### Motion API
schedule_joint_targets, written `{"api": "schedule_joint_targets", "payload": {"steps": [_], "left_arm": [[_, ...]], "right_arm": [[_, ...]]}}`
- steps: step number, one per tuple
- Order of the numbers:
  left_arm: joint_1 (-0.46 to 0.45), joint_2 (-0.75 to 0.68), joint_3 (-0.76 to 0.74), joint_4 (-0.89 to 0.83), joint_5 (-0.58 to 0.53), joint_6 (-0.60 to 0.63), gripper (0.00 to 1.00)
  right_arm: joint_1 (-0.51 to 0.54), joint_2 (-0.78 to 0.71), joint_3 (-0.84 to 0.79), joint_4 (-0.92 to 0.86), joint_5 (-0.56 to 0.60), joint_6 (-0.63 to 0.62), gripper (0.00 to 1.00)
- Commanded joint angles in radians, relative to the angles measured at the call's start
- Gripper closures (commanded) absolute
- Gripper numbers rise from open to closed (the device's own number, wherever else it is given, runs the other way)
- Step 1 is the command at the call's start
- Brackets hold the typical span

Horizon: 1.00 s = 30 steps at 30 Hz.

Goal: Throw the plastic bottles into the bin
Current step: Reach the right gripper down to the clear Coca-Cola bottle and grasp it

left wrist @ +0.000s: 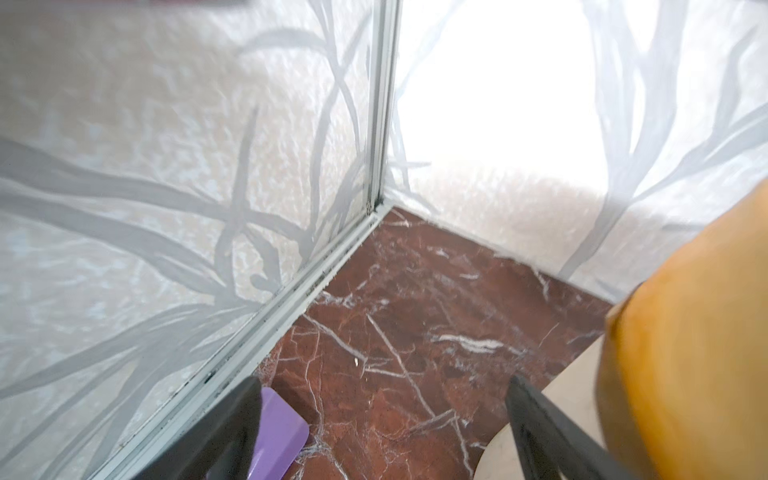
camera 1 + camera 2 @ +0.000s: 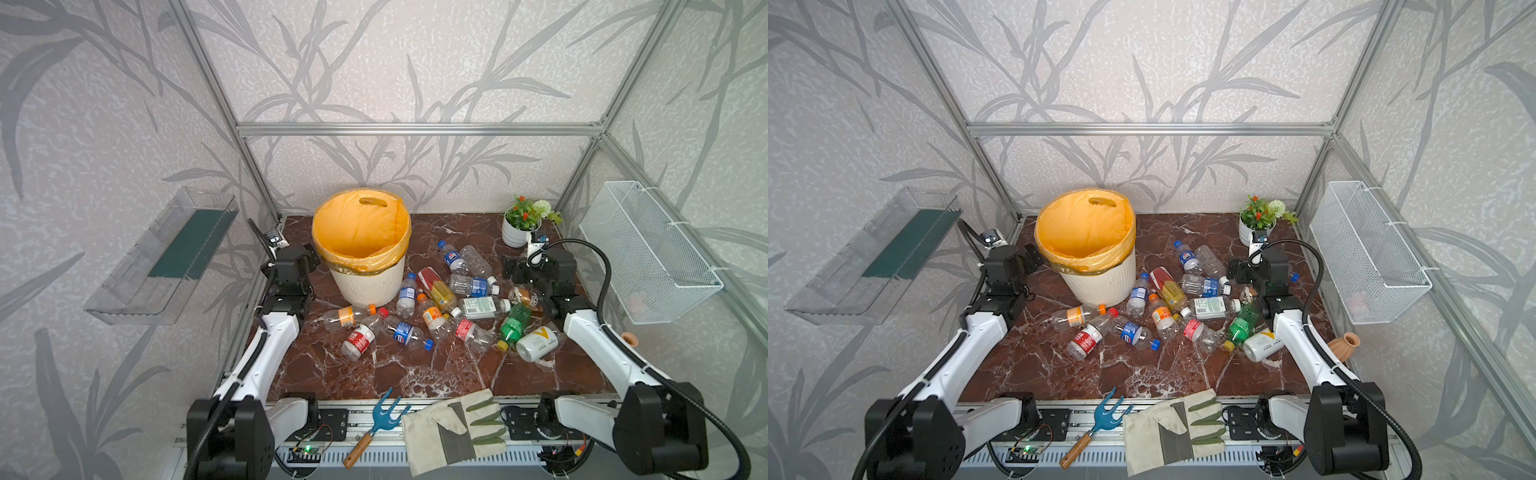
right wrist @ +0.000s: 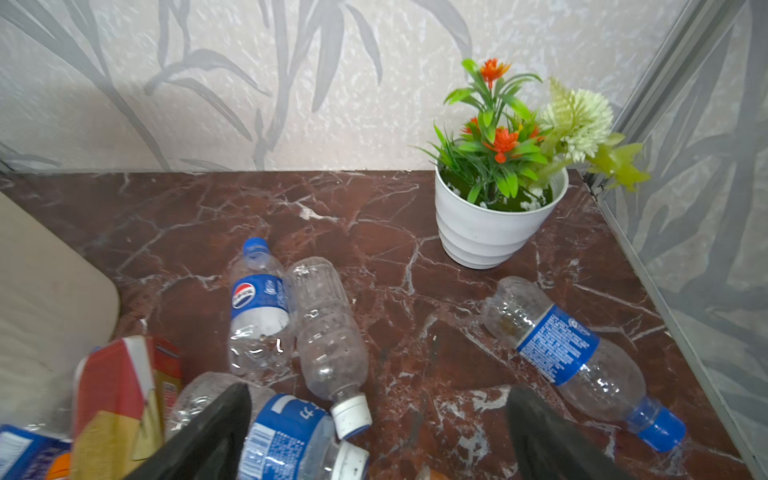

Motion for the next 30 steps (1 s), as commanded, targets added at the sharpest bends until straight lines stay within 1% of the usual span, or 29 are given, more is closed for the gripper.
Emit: {"api": "schedule_joint_targets", "payload": {"steps": [1,2,3,4,7,9,11,13,17,20,23,27,30], "left_arm": [[-0.001,-0.083,-0.008,-0.264,-0.01,-0.12,0.08],[-0.002,-0.106,-0.01,-0.282,-0.009,-0.131,0.06],[-0.002,-0.129,-0.011,-0.302,-0.008,-0.144,0.01],[-0.003,-0.15,-0.013,-0.318,-0.006,-0.153,0.01],[-0.002,-0.175,-0.008,-0.358,-0.002,-0.164,0.01],[-0.001,-0.173,0.002,-0.373,-0.012,-0.185,0.01],[-0.001,-0.171,0.007,-0.387,-0.055,-0.243,0.01],[0.001,-0.173,0.014,-0.387,-0.062,-0.23,0.01],[0.001,-0.166,0.061,-0.398,-0.03,-0.194,0.01],[0.003,-0.15,0.093,-0.412,-0.005,-0.183,0.01],[0.003,-0.136,0.115,-0.422,0.019,-0.187,0.01],[0.005,-0.133,0.121,-0.415,0.034,-0.177,0.01],[0.006,-0.132,0.129,-0.428,0.048,-0.167,0.01]], "right_arm": [[0.067,0.008,0.081,-0.392,-0.1,0.028,0.08],[0.112,0.014,0.101,-0.432,-0.093,0.014,0.08],[0.168,0.025,0.134,-0.485,-0.076,-0.009,0.08],[0.224,0.044,0.175,-0.56,-0.049,-0.026,0.08],[0.337,0.115,0.291,-0.768,0.011,-0.035,0.08],[0.382,0.158,0.343,-0.887,0.03,-0.031,0.11],[0.408,0.18,0.361,-0.972,0.023,-0.021,0.13],[0.428,0.187,0.35,-1.018,0.003,-0.003,0.14],[0.454,0.19,0.287,-1.016,-0.032,0.081,0.19],[0.481,0.214,0.242,-1.002,-0.017,0.136,0.21],[0.483,0.266,0.218,-0.996,0.01,0.162,0.22],[0.491,0.321,0.212,-0.94,-0.012,0.179,0.23],[0.502,0.345,0.211,-0.891,0.0,0.174,0.23]]}}
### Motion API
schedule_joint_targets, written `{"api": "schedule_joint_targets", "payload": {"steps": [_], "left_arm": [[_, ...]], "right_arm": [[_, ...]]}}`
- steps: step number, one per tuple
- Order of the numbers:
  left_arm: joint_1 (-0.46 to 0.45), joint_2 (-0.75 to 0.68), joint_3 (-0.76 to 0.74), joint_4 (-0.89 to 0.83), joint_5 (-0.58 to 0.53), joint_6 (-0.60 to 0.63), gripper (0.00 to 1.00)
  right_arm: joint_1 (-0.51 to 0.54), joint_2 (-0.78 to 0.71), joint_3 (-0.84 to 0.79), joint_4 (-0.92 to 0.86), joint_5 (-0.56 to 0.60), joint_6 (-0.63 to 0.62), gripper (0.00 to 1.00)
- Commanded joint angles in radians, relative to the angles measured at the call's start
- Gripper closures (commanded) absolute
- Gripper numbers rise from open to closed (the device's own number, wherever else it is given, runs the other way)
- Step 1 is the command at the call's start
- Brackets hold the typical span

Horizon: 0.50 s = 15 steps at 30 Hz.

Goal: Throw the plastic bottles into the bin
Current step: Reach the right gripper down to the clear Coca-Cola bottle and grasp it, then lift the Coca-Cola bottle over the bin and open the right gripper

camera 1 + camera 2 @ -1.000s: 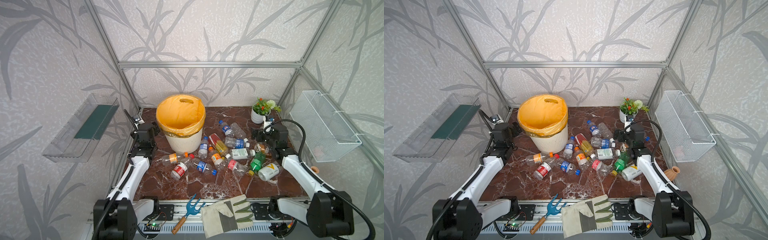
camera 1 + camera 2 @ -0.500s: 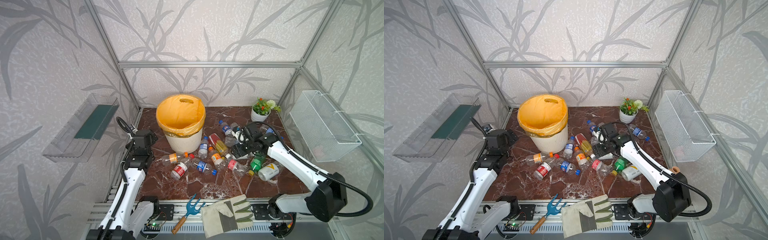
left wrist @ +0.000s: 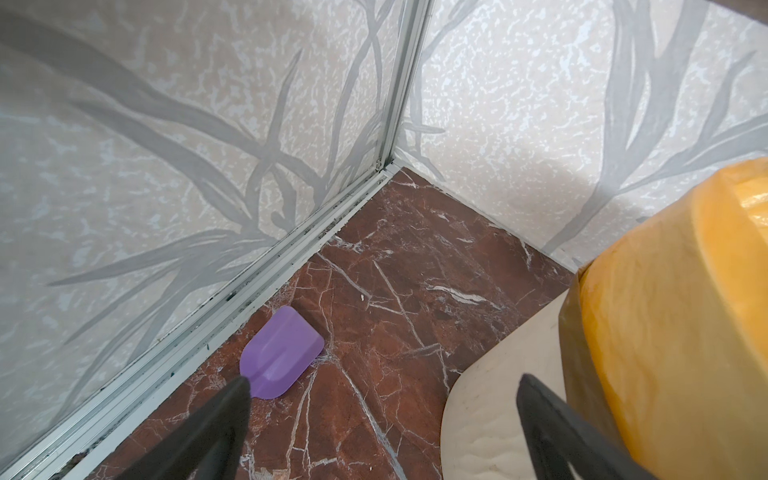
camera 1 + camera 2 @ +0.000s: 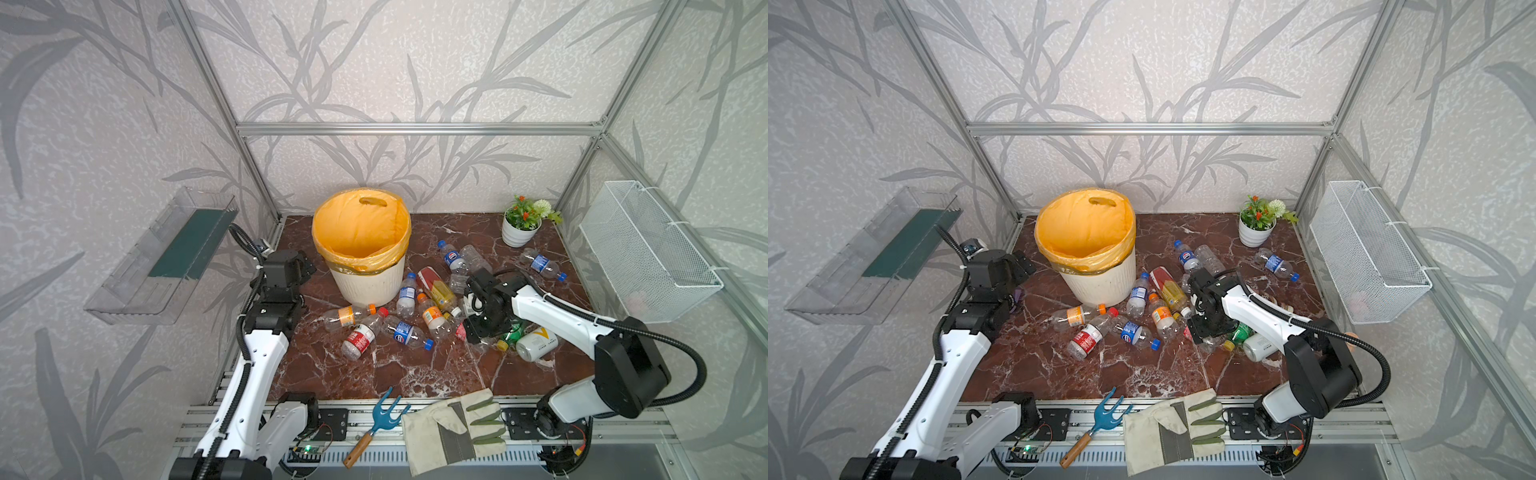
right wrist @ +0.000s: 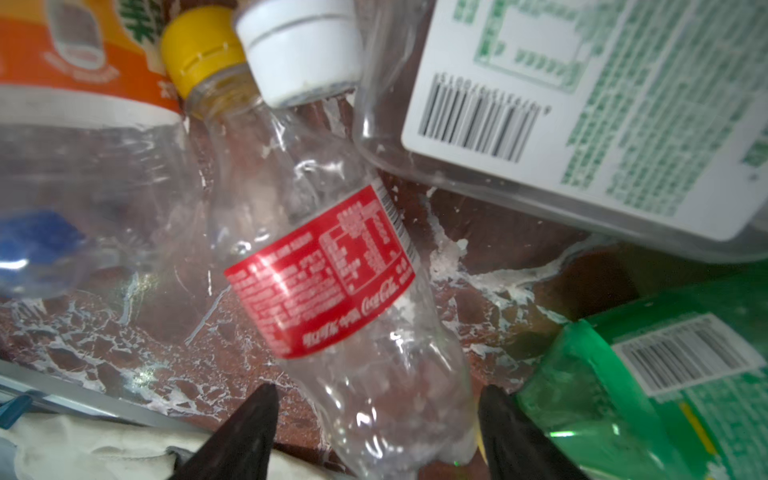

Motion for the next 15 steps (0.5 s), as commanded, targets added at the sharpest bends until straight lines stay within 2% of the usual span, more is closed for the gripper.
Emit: {"api": "schedule_joint_targets", "payload": {"steps": [1,11,15], "left_arm": [[0.005,0.0,0.032,-0.038,0.02,0.009,0.01],[0.006,-0.014,0.108,-0.12,0.092,0.056,0.01],[0.006,-0.013,0.156,-0.164,0.129,0.07,0.01]], "right_arm": [[0.013,0.017,0.002,0.05,0.009,0.014,0.23],[0.015,0.135,0.02,0.097,-0.013,-0.023,0.2],[0.014,0.137,0.008,0.116,-0.024,-0.022,0.27]]}}
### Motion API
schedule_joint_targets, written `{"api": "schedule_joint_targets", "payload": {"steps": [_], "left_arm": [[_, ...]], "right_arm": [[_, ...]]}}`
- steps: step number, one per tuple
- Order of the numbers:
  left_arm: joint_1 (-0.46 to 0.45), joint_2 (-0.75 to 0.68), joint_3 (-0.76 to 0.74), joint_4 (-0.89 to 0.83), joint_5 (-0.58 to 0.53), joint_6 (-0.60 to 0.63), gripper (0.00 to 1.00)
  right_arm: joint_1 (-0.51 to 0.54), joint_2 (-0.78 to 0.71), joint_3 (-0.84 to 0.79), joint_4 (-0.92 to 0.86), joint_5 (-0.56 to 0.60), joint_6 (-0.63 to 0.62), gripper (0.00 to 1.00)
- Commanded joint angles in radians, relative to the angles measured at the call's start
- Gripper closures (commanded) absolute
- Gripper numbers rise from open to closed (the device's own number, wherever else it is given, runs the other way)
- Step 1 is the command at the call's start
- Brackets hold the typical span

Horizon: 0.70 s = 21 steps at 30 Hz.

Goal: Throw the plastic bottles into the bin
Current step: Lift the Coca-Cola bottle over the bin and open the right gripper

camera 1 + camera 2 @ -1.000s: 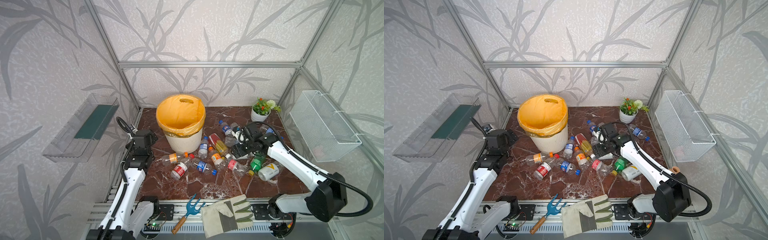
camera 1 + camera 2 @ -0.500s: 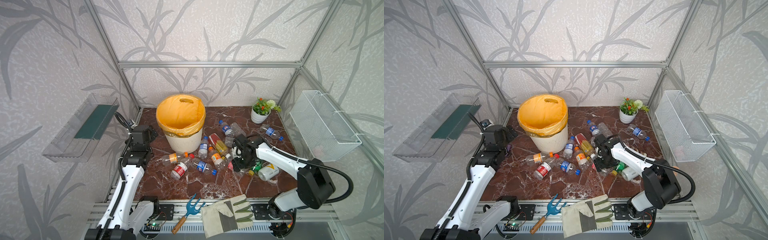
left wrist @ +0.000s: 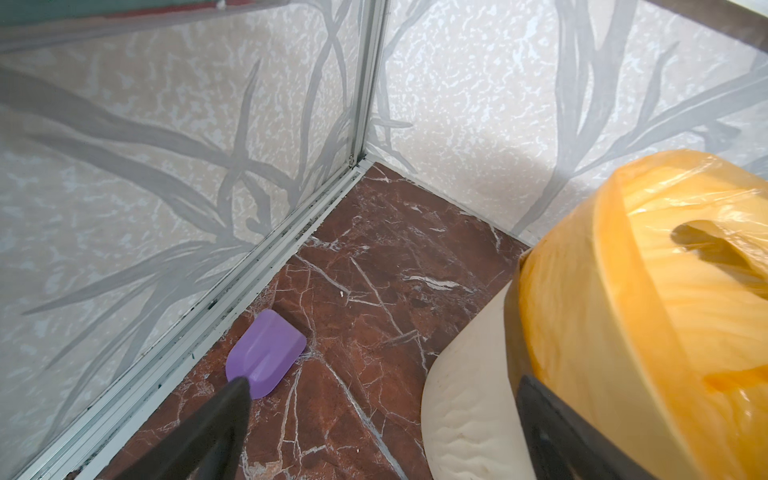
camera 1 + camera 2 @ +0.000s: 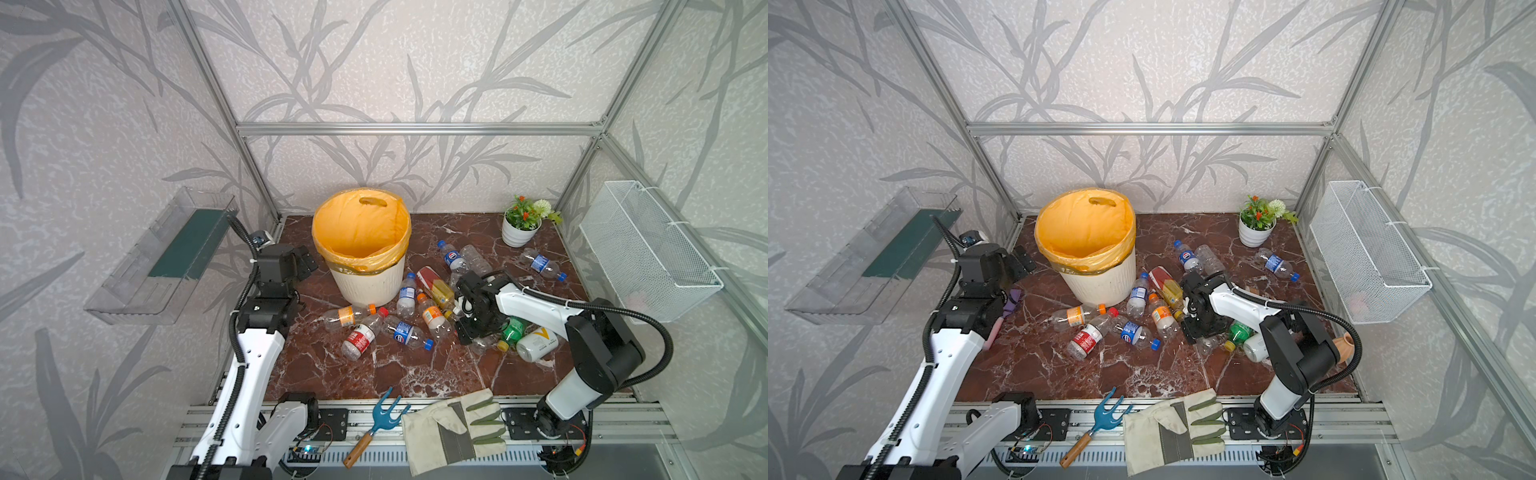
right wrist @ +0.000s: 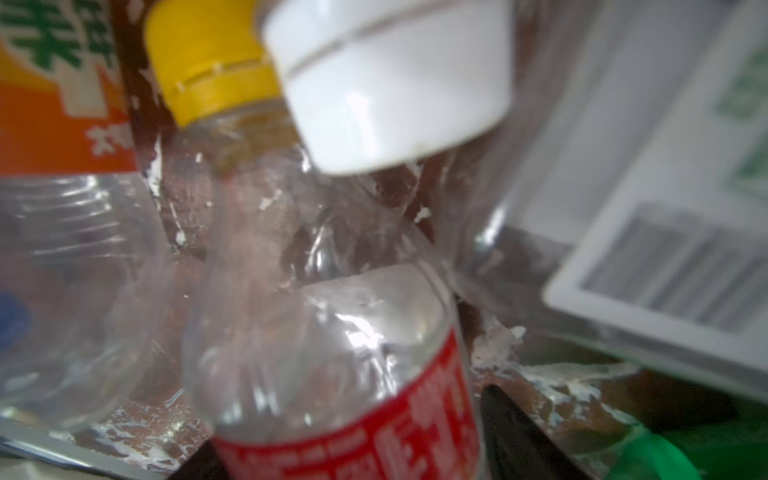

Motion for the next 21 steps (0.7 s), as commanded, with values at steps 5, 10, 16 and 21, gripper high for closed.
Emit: {"api": "schedule_joint_targets", "payload": {"steps": [5,10,16,21], "left_arm": [[0.005,-0.037,0.071,-0.091,0.014,0.035,0.01],[0.006,-0.04,0.088,-0.118,0.009,0.05,0.01],[0.005,-0.025,0.111,-0.149,0.009,0.036,0.01],[0.007,-0.023,0.109,-0.173,-0.014,0.033,0.01]], "right_arm": [[0.003,-0.105,-0.051,0.064,-0.028,0.015,0.4],[0.004,-0.275,-0.082,0.075,-0.05,0.042,0.42],[0.003,-0.474,-0.063,0.072,-0.079,0.062,0.41],[0.003,-0.525,0.075,0.069,-0.102,0.07,0.41]]}}
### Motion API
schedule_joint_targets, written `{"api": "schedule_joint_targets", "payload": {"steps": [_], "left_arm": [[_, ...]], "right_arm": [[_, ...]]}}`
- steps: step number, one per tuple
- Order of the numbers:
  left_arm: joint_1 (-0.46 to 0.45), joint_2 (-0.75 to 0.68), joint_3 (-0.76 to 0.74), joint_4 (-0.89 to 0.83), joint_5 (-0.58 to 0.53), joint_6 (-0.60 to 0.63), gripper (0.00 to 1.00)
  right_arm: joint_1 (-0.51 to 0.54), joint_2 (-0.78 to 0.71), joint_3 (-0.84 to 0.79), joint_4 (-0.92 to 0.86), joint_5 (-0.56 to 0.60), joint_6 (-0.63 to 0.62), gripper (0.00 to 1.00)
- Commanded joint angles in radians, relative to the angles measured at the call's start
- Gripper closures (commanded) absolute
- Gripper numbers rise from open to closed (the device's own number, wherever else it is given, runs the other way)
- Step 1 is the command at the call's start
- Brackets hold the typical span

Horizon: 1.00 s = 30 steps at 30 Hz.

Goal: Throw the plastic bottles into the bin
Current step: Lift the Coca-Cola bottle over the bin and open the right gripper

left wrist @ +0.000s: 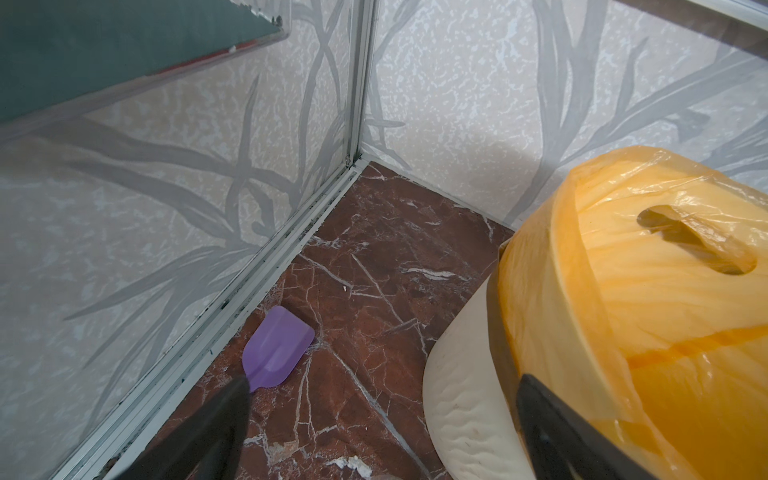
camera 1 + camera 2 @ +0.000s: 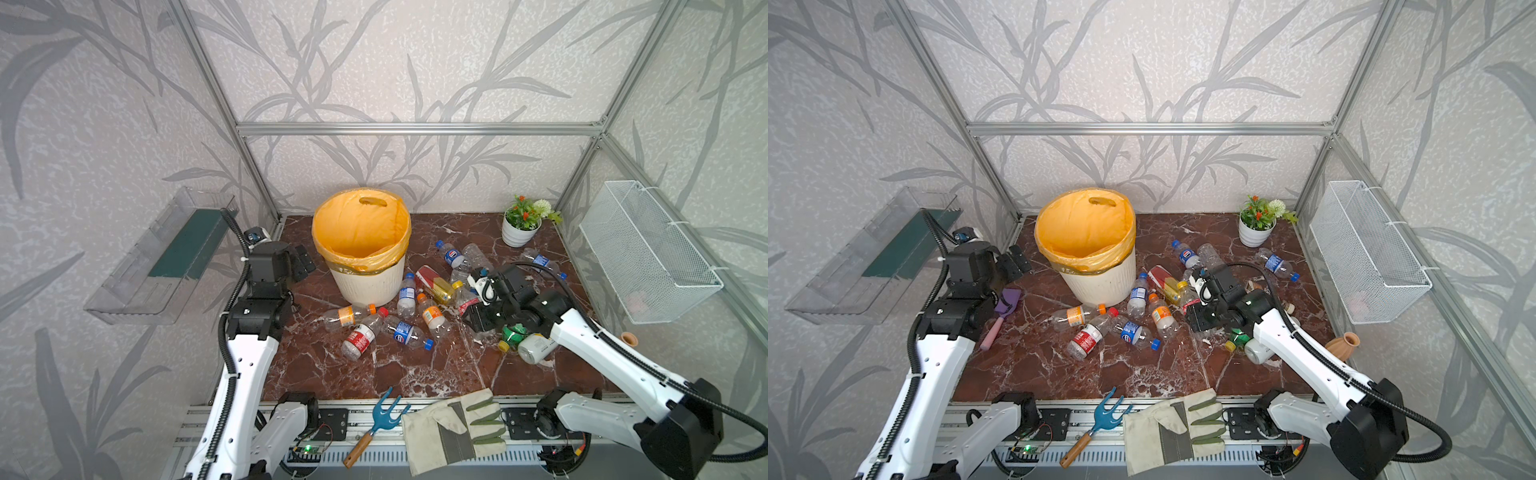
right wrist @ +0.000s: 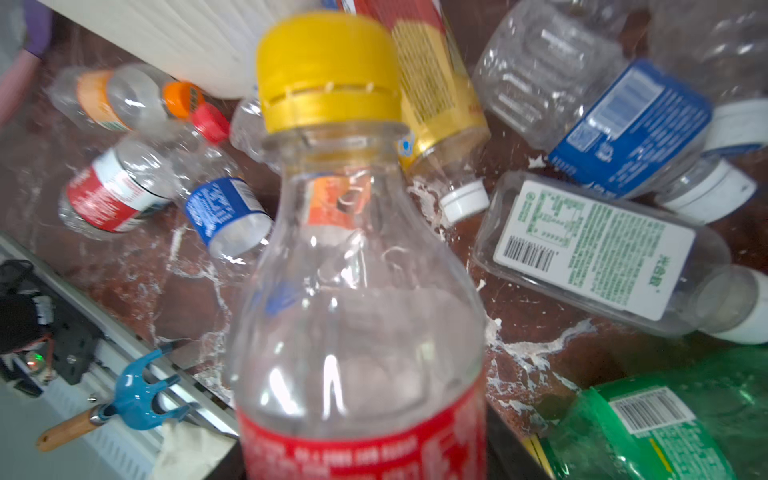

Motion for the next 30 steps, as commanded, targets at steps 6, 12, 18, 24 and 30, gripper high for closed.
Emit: {"api": "schedule_joint_targets", "payload": {"steps": [6,12,18,24,30], "left_arm": [[0.005,-0.005,0.019,-0.056,-0.032,0.0,0.01],[0.005,-0.035,0.001,-0.062,-0.004,0.081,0.01],[0.003,-0.038,-0.009,-0.087,0.0,0.068,0.01],[0.005,-0.057,-0.018,-0.112,-0.031,0.086,0.01],[0.005,-0.046,-0.01,-0.122,-0.021,0.098,0.01]], "right_arm": [[0.002,0.118,0.377,0.096,-0.104,-0.012,0.41],[0.032,0.392,0.74,0.255,-0.208,0.031,0.42],[0.087,0.968,1.548,-0.02,-0.304,0.056,0.3],[0.087,1.27,2.198,-0.298,-0.243,0.037,0.06],[0.086,0.946,1.634,-0.01,-0.194,-0.01,0.03]]}}
